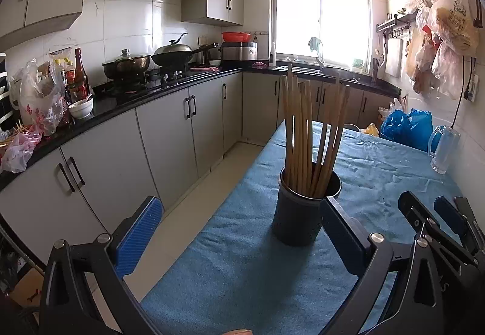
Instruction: Organize utensils
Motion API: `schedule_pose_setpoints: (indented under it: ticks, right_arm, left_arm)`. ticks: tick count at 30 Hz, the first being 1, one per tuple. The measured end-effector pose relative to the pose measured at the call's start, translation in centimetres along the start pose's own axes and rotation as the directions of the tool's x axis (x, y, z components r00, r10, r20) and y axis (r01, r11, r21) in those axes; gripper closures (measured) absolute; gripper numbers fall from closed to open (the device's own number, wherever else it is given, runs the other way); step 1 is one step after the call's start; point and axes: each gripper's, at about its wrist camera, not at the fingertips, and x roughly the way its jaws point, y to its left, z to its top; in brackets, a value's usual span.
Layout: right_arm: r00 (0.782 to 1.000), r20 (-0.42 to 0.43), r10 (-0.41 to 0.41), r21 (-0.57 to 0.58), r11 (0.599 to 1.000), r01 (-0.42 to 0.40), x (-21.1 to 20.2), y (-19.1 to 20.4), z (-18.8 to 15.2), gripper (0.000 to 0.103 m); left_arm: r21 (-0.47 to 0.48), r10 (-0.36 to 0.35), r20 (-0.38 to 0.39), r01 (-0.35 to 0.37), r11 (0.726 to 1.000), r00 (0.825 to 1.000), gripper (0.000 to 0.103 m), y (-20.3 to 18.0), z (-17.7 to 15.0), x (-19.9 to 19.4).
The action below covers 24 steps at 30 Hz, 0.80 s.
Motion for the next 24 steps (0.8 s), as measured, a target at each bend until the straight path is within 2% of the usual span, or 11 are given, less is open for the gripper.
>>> schedule_pose_setpoints:
  ticks: [24]
  right_arm:
    - [1.0, -0.015, -0.015, -0.016, 1.0, 0.014, 0.6, 0.1, -0.5, 0.022]
  left_arm:
    - [-0.001, -0.015, -0.055, 0.014, 1.0, 0.998, 0.0, 0.2, -0.5, 1.7]
